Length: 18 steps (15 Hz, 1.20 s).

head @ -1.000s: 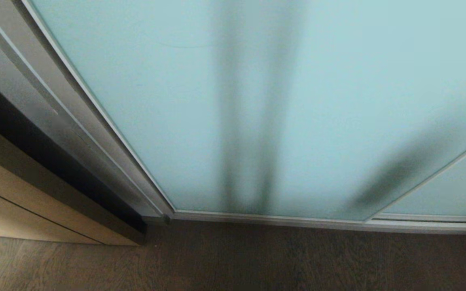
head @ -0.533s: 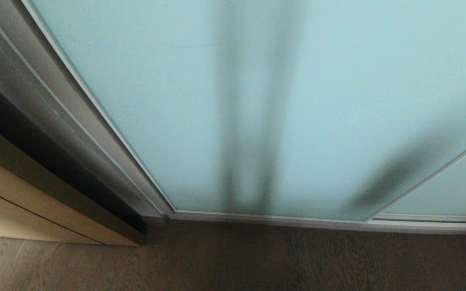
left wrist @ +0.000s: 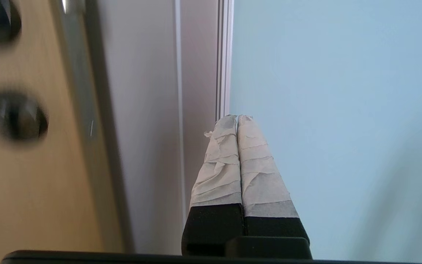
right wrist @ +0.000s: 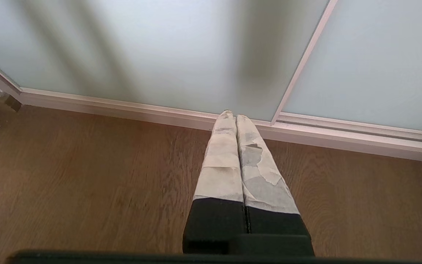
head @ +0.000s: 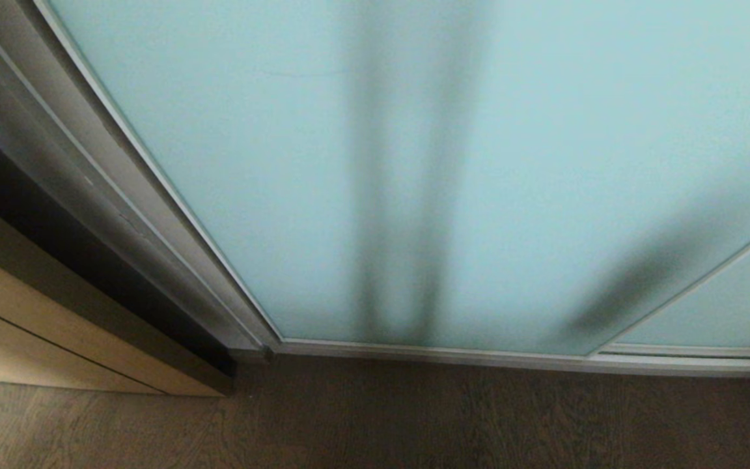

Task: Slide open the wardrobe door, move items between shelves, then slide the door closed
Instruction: Open the door

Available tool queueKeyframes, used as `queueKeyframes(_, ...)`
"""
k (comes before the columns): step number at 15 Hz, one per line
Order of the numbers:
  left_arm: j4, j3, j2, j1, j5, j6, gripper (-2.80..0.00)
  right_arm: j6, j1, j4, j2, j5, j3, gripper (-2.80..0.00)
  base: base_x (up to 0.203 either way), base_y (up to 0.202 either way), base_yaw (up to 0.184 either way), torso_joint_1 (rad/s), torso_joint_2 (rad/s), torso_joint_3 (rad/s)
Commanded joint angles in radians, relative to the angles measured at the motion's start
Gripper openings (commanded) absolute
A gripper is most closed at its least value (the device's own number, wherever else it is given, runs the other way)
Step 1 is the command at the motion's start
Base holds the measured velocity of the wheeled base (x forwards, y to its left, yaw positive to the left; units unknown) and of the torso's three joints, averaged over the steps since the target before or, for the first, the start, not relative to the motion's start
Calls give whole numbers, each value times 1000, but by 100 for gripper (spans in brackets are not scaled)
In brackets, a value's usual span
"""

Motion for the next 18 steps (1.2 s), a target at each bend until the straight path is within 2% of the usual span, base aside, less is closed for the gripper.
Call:
queueKeyframes(1,-56,-14,94,1,3,2,-280,0,0,-1,0,0,0,-280,0,0,0,0,0,0)
queueKeyframes(5,-51,-88,211,1,47,-9,-280,0,0,-1,0,0,0,-280,0,0,0,0,0,0)
queueKeyframes(9,9,-170,297,2,59,-34,-280,0,0,-1,0,0,0,-280,0,0,0,0,0,0)
queueKeyframes(18,3,-291,429,1,89,-40,-280,0,0,-1,0,0,0,-280,0,0,0,0,0,0)
